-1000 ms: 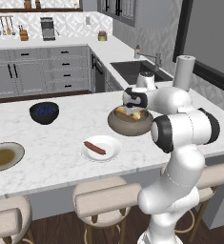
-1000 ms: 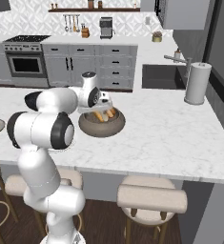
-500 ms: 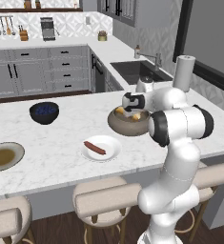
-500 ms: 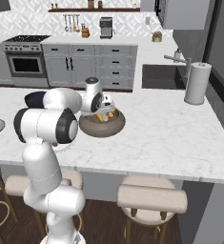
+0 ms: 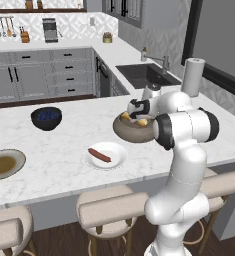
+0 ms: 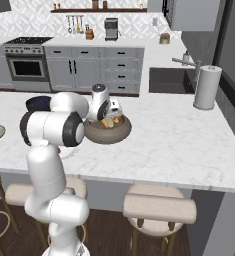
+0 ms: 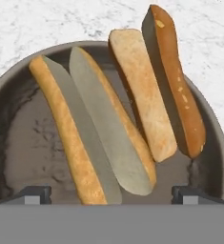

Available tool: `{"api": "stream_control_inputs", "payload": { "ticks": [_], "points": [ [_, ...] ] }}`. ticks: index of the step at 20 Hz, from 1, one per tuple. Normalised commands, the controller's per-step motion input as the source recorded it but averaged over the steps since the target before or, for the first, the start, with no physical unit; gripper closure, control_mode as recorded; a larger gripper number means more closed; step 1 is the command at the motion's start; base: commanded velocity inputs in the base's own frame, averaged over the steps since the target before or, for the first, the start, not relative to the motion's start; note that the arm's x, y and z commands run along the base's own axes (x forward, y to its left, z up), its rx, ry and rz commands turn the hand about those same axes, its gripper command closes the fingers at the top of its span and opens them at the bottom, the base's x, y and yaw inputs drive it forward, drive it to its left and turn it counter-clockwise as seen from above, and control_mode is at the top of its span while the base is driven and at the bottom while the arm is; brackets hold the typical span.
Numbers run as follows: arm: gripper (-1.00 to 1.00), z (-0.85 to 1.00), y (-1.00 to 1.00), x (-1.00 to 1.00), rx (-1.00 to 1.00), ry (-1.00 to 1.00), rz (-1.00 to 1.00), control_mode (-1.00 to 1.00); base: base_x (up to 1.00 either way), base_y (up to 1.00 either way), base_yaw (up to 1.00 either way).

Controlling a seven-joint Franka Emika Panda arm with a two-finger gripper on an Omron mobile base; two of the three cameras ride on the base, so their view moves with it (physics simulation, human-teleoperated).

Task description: Place one bun and one sausage from the bowl on each plate.

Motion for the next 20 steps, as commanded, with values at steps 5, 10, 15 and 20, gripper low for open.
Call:
{"api": "stream_control_inputs", "payload": {
  "ticks": [5, 10, 15, 20],
  "points": [
    [-1.00, -0.34, 0.00, 0.20, 0.00, 0.08, 0.01, -1.00, 0.00, 0.00, 0.00],
    [-1.00, -0.24, 0.00, 0.30, 0.00, 0.00, 0.02, -1.00, 0.00, 0.00, 0.00],
    [-1.00, -0.38, 0.00, 0.16, 0.00, 0.01, 0.01, -1.00, 0.00, 0.00, 0.00],
    [1.00, -0.15, 0.00, 0.00, 0.00, 0.00, 0.02, -1.00, 0.00, 0.00, 0.00]
  ]
}}
